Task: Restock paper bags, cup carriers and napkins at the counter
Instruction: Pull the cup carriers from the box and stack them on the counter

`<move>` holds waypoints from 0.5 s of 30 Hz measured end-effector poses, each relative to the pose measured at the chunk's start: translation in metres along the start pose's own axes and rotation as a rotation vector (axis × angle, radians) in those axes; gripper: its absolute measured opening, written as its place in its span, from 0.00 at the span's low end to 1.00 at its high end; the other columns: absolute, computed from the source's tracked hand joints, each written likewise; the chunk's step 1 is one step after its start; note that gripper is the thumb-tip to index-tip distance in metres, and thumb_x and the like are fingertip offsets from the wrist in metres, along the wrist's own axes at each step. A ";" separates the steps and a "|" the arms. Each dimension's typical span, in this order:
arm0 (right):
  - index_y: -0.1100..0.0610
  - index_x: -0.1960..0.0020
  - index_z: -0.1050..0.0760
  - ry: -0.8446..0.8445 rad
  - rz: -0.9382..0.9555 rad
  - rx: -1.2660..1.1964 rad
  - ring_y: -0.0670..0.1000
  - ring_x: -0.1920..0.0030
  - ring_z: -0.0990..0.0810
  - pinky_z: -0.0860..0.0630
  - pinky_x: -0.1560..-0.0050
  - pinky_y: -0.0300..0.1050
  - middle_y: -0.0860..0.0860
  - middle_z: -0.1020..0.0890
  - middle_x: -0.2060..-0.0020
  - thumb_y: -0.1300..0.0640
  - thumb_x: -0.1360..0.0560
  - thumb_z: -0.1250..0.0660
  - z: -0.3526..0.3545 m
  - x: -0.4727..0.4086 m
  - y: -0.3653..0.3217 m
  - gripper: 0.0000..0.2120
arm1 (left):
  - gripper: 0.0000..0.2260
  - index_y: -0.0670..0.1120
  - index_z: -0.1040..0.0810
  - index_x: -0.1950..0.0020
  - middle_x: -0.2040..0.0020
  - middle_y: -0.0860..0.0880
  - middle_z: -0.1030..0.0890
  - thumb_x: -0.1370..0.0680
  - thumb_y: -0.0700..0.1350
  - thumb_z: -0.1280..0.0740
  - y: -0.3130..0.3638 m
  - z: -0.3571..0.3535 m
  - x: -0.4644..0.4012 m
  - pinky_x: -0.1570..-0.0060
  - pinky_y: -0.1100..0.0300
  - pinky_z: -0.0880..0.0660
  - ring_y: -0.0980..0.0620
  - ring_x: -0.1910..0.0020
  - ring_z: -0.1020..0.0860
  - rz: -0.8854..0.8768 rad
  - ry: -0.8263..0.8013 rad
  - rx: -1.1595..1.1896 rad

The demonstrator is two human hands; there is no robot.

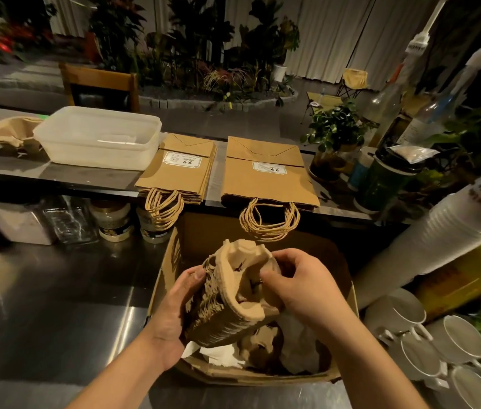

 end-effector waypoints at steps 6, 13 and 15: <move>0.48 0.46 0.21 0.010 0.019 -0.392 0.46 0.53 0.15 0.17 0.53 0.45 0.46 0.14 0.54 0.58 0.20 0.32 0.008 -0.001 -0.007 0.06 | 0.18 0.48 0.14 0.46 0.50 0.40 0.13 0.31 0.55 0.31 0.000 0.003 0.002 0.49 0.47 0.23 0.39 0.52 0.16 0.078 0.033 0.060; 0.41 0.45 0.19 -0.129 0.326 -0.107 0.40 0.48 0.18 0.19 0.51 0.38 0.37 0.17 0.50 0.57 0.20 0.32 0.014 -0.007 -0.034 0.11 | 0.31 0.41 0.13 0.46 0.49 0.37 0.14 0.44 0.56 0.17 -0.002 0.001 0.008 0.42 0.45 0.25 0.35 0.48 0.17 0.206 -0.007 0.013; 0.37 0.45 0.19 -0.144 0.357 -0.014 0.38 0.45 0.20 0.20 0.48 0.36 0.35 0.19 0.48 0.56 0.20 0.32 0.006 -0.008 -0.036 0.13 | 0.27 0.42 0.15 0.45 0.50 0.37 0.14 0.38 0.56 0.23 -0.002 0.000 0.010 0.40 0.44 0.25 0.35 0.46 0.18 0.222 -0.009 0.003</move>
Point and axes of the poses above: each hand's wrist, its own x-axis away from the middle knuckle, its own z-axis out of the back of the hand, y = z × x, the point moved 4 cm from there along -x, towards the middle knuckle
